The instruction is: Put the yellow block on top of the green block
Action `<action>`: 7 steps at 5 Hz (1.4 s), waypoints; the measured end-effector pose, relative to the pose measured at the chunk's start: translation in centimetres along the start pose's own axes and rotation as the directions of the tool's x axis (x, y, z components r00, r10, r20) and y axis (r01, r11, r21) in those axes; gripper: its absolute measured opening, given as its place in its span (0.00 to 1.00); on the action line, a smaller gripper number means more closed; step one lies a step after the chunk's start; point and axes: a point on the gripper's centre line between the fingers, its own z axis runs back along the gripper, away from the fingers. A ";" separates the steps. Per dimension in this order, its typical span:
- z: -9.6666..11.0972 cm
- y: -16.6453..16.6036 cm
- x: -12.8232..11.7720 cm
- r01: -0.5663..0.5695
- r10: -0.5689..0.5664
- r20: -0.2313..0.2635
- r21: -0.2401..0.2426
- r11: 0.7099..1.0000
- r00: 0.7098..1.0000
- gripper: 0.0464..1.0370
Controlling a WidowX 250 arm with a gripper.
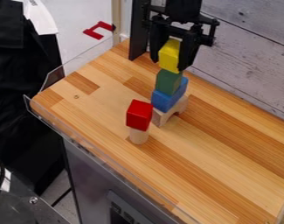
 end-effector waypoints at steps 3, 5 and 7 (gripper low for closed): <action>-0.8 0.1 0.4 -0.005 0.004 -0.013 -0.011 1.000 1.000 0.54; -0.9 0.1 0.8 -0.048 0.048 0.009 -0.036 0.998 0.999 0.90; 0.8 0.0 -0.4 -0.093 0.099 0.083 -0.071 0.993 0.992 0.96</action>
